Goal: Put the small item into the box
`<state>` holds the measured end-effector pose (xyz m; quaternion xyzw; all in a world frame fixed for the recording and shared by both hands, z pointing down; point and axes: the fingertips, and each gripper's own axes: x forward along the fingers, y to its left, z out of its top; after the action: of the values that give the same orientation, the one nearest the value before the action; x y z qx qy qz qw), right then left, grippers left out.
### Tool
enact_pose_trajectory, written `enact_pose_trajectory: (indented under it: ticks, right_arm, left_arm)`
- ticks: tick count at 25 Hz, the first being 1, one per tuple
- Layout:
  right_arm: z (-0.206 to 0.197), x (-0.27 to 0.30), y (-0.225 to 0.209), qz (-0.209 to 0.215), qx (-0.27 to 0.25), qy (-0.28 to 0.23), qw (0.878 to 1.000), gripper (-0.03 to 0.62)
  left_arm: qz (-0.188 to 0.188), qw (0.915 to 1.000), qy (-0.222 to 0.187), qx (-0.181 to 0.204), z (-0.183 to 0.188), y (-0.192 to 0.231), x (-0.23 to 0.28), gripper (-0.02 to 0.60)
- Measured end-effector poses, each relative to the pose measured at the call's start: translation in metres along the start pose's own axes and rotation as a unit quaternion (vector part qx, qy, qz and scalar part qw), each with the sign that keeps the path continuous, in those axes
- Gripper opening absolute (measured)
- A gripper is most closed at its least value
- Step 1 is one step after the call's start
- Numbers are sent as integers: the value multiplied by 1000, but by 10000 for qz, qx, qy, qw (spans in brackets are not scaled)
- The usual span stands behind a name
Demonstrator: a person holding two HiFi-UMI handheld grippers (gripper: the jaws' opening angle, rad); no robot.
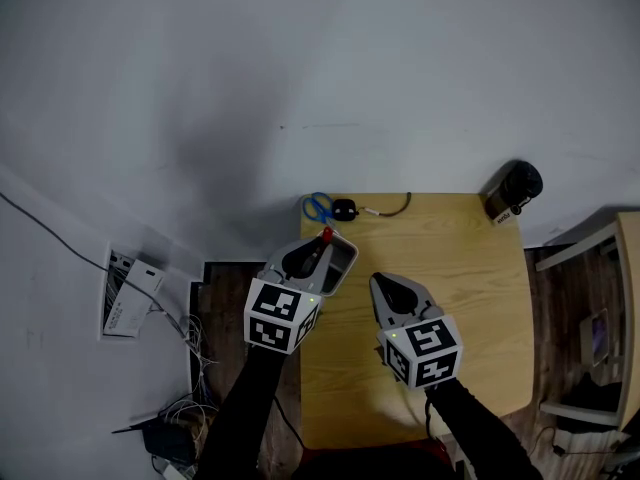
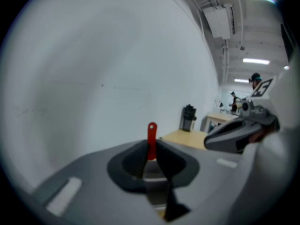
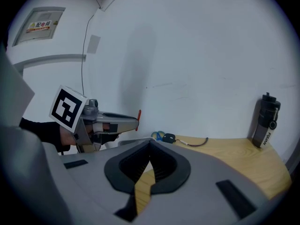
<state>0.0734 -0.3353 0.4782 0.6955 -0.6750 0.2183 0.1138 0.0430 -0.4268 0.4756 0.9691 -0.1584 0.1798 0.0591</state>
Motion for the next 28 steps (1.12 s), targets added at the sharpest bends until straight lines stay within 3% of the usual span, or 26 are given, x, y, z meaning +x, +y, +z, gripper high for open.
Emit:
enact_pose_trajectory:
  ticks: [14, 28]
  right_arm:
    - [-12, 12, -8, -25, 47, 165, 9998, 8]
    - [-18, 14, -5, -2, 37, 254, 9997, 8]
  left_arm:
    - [-152, 9970, 633, 407, -19, -4, 21, 54]
    - [-190, 9967, 642, 461, -20, -5, 21, 58]
